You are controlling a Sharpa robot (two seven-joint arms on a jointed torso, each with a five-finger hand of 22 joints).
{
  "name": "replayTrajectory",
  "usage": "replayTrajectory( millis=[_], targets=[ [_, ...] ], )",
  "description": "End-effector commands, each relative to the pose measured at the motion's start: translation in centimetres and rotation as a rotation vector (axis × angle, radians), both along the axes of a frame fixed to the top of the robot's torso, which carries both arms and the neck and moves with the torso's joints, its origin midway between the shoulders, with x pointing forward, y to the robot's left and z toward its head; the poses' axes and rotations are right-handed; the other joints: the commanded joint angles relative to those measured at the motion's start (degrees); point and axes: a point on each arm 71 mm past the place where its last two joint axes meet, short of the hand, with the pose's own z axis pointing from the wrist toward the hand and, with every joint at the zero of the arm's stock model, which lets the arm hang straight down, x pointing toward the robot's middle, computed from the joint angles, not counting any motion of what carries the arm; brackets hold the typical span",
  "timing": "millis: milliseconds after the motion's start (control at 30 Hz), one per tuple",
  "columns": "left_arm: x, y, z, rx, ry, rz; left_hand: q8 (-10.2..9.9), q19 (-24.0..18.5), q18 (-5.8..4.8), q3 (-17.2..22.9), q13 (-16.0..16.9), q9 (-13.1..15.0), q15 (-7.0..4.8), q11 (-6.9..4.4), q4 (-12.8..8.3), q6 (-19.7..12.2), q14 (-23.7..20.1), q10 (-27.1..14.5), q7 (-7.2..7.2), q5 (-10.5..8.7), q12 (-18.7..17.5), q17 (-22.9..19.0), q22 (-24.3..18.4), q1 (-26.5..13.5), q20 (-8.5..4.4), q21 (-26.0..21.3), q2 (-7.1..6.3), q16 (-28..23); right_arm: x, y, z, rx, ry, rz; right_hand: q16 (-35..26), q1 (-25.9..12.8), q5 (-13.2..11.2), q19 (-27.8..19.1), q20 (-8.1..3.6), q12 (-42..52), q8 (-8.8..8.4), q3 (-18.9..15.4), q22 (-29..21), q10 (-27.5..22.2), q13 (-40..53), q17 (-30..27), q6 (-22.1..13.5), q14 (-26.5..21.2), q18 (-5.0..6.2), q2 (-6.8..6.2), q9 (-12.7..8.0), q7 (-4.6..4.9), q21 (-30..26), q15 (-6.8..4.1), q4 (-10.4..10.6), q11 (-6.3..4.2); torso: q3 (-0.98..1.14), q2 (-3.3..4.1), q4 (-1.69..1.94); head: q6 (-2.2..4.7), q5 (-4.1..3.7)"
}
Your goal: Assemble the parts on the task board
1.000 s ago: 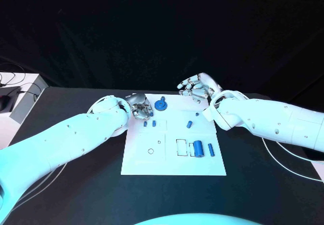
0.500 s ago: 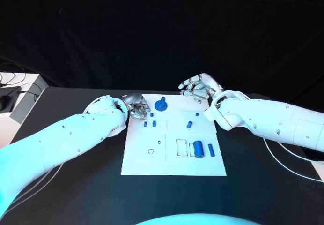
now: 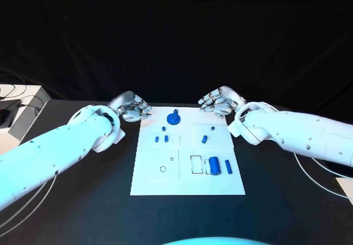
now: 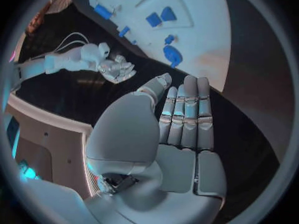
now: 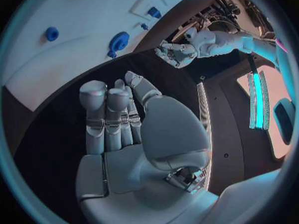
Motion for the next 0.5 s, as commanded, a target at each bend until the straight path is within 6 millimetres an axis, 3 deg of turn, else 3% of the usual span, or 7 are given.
replayTrajectory(
  millis=[33,100,167,233,367,433,500],
  targets=[
    [-0.5,1.5,0.6,-0.395,0.069,0.042,-0.05,-0.69,-0.70,-1.27,-0.02,-0.02,0.07,-0.11,0.41,0.42,-0.65,0.78,0.05,0.13,0.42,-0.49,-0.77,0.12,0.25,-1.23,0.58,-0.78,-0.4,0.0,-0.4,-0.148,0.004,0.082,-0.50,0.91,-2.84,3.08,0.64,-2.75,-0.37,-0.11,4.46,0.99,-3.07,-0.41,0.70,0.59,1.38,-0.10,-1.41,0.06,0.07,0.18,0.44,0.32,-0.05,-0.19,0.01,0.45,-1.05],
    [-0.9,2.4,0.3,-0.486,0.119,0.052,0.00,0.37,-1.02,-5.51,0.02,0.00,0.18,-0.24,1.79,0.65,0.18,1.10,-0.14,-0.62,0.49,-1.21,-2.96,-0.96,0.40,-3.38,1.15,-1.72,-0.6,-0.3,-0.6,-0.211,-0.010,0.095,-0.62,1.33,-4.29,3.17,0.76,-4.12,-0.34,-0.29,4.49,1.82,-4.90,-0.70,0.88,0.90,1.50,-0.28,-2.59,0.00,0.28,0.20,0.79,0.37,-0.03,-0.28,0.01,0.59,-1.23],
    [-1.5,3.2,-0.1,-0.568,0.165,0.065,0.00,1.40,-1.16,-8.40,0.02,0.01,0.09,-0.47,2.58,0.85,0.85,1.93,-0.12,-2.05,0.72,-1.64,-4.52,-1.24,0.42,-4.76,1.58,-2.42,-0.8,-0.6,-0.8,-0.285,-0.025,0.106,-0.59,1.64,-5.62,3.23,0.84,-5.32,-0.33,-0.65,4.56,2.47,-6.21,-0.89,1.47,1.11,1.57,-0.56,-3.80,-0.17,0.58,0.22,1.44,0.48,-0.17,-0.41,0.00,0.61,-1.46],
    [-1.9,3.8,-0.3,-0.633,0.199,0.072,0.01,1.64,-1.46,-10.85,0.04,0.01,0.22,-0.55,3.11,0.93,0.80,2.28,-0.22,-2.23,0.56,-2.30,-6.11,-1.13,0.55,-6.41,1.70,-3.80,-1.0,-0.8,-1.1,-0.351,-0.041,0.110,-0.55,1.97,-5.95,3.26,0.88,-6.00,-0.32,-0.84,4.59,2.73,-6.14,-0.98,1.73,1.13,1.60,-0.82,-4.59,-0.23,0.69,0.25,1.92,0.44,-0.33,-0.55,-0.03,0.57,-1.71],
    [-2.9,4.7,-0.9,-0.742,0.248,0.064,-0.05,1.79,-2.17,-16.82,-0.04,-0.01,0.30,-1.30,4.24,2.23,1.79,5.37,-0.79,-2.50,-0.30,-5.68,-11.38,0.47,1.26,-11.86,3.02,-11.74,-1.4,-1.2,-1.6,-0.475,-0.069,0.107,-0.52,2.34,-6.40,3.32,0.90,-6.98,-0.30,-1.14,4.61,3.04,-6.15,-1.18,2.32,1.09,1.58,-1.55,-5.77,-0.43,0.99,0.28,3.01,0.47,-0.61,-0.85,-0.03,0.34,-1.83],
    [-3.5,4.9,-1.1,-0.782,0.264,0.047,-0.14,0.30,-2.93,-18.29,-0.03,-0.04,0.56,-1.79,4.42,2.60,3.48,7.69,-0.99,-2.39,-2.18,-8.04,-14.18,1.89,1.91,-15.16,3.53,-18.78,-1.7,-1.3,-1.9,-0.534,-0.078,0.103,-0.57,2.34,-6.52,3.35,0.93,-7.36,-0.28,-1.27,4.57,2.94,-6.16,-1.29,2.55,1.08,1.54,-2.02,-6.14,-0.55,1.03,0.35,3.51,0.52,-0.68,-1.02,-0.02,0.20,-1.96],
    [-3.8,5.1,-1.1,-0.805,0.273,0.033,-0.09,-0.51,-3.35,-18.82,-0.01,-0.02,1.06,-1.49,4.81,2.52,4.35,7.26,-1.01,-2.29,-2.06,-9.55,-16.29,2.48,2.54,-17.47,4.31,-24.25,-1.8,-1.3,-2.2,-0.578,-0.076,0.101,-0.77,2.46,-6.30,3.36,0.98,-7.80,-0.31,-1.17,4.54,2.41,-6.17,-1.44,2.76,0.95,1.50,-2.44,-6.40,-0.63,1.06,0.46,3.86,0.73,-0.75,-1.12,-0.01,0.14,-2.07]
  ],
)
